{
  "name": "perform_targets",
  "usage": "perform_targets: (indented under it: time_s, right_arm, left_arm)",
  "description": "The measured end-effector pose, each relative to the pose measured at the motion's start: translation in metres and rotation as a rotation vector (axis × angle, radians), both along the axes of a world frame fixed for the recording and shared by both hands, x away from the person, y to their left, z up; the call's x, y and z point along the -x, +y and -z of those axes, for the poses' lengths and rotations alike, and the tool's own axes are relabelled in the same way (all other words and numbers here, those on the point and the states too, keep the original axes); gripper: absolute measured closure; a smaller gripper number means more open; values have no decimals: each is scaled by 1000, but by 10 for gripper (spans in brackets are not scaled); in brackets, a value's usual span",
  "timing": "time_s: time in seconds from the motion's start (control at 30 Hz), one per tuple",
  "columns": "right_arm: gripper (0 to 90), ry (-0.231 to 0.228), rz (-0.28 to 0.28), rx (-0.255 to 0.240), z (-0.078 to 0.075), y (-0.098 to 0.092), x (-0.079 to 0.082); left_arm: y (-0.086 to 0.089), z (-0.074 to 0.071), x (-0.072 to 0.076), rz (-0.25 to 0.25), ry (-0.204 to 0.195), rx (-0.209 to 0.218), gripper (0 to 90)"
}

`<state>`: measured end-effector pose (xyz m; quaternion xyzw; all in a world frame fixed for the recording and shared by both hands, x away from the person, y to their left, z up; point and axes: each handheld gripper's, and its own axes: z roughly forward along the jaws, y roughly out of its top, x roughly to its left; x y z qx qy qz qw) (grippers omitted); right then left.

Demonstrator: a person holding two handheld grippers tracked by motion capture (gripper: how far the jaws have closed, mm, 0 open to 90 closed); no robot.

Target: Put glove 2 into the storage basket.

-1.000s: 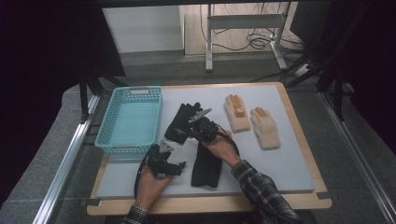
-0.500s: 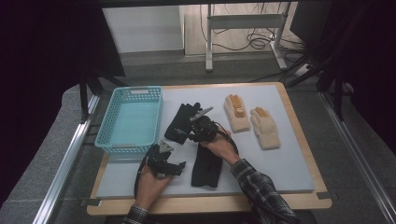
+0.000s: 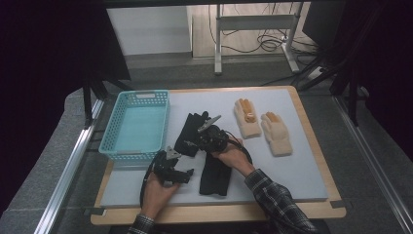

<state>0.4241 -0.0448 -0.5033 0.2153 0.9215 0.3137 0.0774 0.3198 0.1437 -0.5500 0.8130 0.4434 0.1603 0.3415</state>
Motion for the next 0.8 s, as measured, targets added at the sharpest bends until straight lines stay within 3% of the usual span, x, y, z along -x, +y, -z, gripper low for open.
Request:
perform_targets:
  time_s: [0.03,0.1,0.13,0.17,0.23,0.27,0.37,0.53,0.57,0.6,0.63,0.67,0.8]
  right_arm:
    - [746,2,-1,1,-2,-1,1]
    - [624,0,33,-33,-5,-3,-3]
    - [624,0,33,-33,-5,-3,-3]
    - [553,-35,67,-53,-5,-2,-12]
    - [544,-41,93,-52,-5,1,-16]
    - [513,-57,123,-71,-1,7,-28]
    - [460,-64,136,-80,8,19,-41]
    - [419,-107,155,-41,16,34,-53]
    - [477,-94,155,-20,21,40,-57]
    - [551,-69,159,-33,21,40,-58]
    - [604,-13,163,-63,22,39,-61]
    - [643,7,176,-74,22,38,-62]
    - [821,-20,192,-63,22,39,-61]
  left_arm:
    - [0,0,0,0,0,0,25]
    - [0,0,0,-2,1,2,25]
    - [0,0,0,-2,1,2,25]
    - [0,0,0,-2,1,2,25]
    - [0,0,0,-2,2,1,25]
    - [0,0,0,-3,2,4,25]
    - [0,0,0,-4,1,5,26]
    - [0,0,0,-2,1,4,26]
    - [0,0,0,-2,1,4,26]
    - [0,0,0,-2,1,3,26]
    - [0,0,0,-2,1,3,26]
    - [0,0,0,-2,1,3,26]
    - [0,0,0,-2,1,3,27]
